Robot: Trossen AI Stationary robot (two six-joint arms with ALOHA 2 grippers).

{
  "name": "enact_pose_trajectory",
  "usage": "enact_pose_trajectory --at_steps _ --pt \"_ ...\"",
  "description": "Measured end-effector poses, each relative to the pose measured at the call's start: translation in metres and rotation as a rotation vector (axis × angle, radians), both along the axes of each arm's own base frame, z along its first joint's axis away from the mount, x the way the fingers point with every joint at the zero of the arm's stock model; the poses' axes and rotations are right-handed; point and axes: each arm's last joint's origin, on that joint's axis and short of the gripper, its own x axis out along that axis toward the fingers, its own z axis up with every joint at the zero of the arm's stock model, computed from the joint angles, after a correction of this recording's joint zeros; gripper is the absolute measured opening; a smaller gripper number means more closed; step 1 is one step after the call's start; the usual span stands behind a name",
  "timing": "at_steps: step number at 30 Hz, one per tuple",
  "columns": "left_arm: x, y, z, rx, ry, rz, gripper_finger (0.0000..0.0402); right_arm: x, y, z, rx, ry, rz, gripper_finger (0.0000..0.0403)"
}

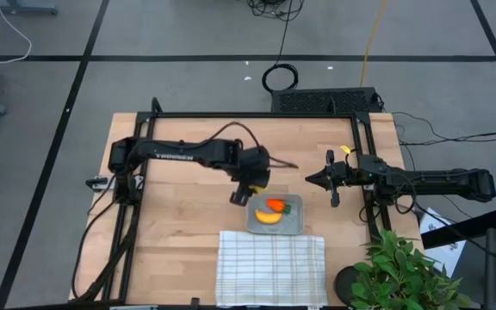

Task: Pick and placing Produce into tupperware
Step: Put the lemon into the gray bin

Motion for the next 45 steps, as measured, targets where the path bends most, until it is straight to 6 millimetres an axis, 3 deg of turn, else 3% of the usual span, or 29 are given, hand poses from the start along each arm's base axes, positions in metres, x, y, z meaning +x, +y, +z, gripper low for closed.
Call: enact_pose_trajectory --at_steps 7,12,18,25,28,34,45 --pt "0.004 -0.035 0.002 0.09 -0.074 -0.239 0.0202 0.0 0.0 0.0 0.0 0.0 0.0 0.0" --pt "0.01 -0.047 0.007 0.139 -0.173 -0.345 0.0199 0.0 0.0 0.0 0.001 0.001 0.0 0.0" --pt "0.02 -0.045 0.002 0.16 -0.226 -0.36 0.0195 0.0 0.0 0.0 0.007 0.001 0.0 0.0" --pt "0.039 -0.04 -0.04 0.162 -0.156 -0.374 0.0194 0.0 0.0 -0.001 0.01 0.014 0.0 0.0" --pt "0.041 -0.041 -0.049 0.177 -0.142 -0.408 0.0194 0.001 0.0 -0.002 0.01 0.018 0.0 0.0" --pt "0.041 -0.046 -0.049 0.196 -0.151 -0.452 0.0196 0.001 0.0 -0.002 0.007 0.02 0.0 0.0" --pt "0.042 -0.05 -0.048 0.042 -0.139 -0.3 0.0197 0.001 0.0 -0.002 0.0 0.018 0.001 0.0"
